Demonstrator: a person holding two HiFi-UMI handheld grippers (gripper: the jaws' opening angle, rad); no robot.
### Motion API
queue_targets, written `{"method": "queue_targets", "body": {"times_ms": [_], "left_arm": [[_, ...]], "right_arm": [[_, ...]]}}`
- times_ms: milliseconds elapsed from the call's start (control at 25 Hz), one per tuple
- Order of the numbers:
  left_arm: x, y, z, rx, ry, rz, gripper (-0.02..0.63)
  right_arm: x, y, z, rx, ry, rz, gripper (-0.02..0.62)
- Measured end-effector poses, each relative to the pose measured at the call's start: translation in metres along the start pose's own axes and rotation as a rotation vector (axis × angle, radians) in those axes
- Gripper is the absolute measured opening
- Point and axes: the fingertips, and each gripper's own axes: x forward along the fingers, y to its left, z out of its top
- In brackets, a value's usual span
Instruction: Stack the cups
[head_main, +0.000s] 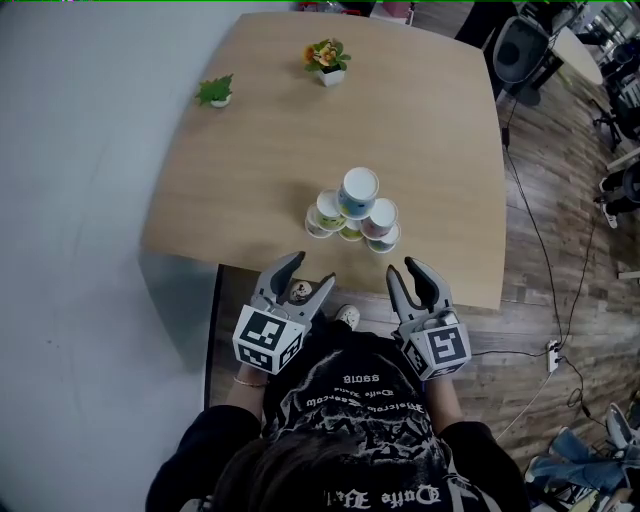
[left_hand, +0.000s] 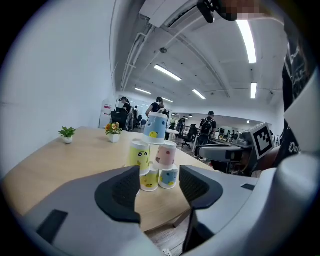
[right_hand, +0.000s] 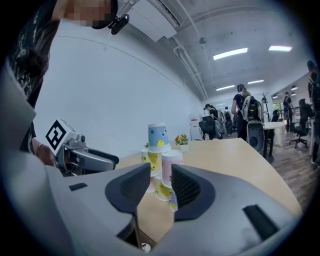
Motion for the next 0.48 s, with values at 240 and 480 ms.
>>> {"method": "queue_targets", "body": {"times_ms": [240,480], "left_arm": [[-0.013,0.004,0.009,-0.109,-0.088,0.028,0.020],[-0.012,-0.001,-0.003,-0.016,-0.030,0.043,0.005]], "right_arm": [[-0.004,0.009,0.004,-0.032,-0.011,0.011,0.006],[-0.007,0.007,0.005,-0.026,-0.036,-0.009,0.003]]}}
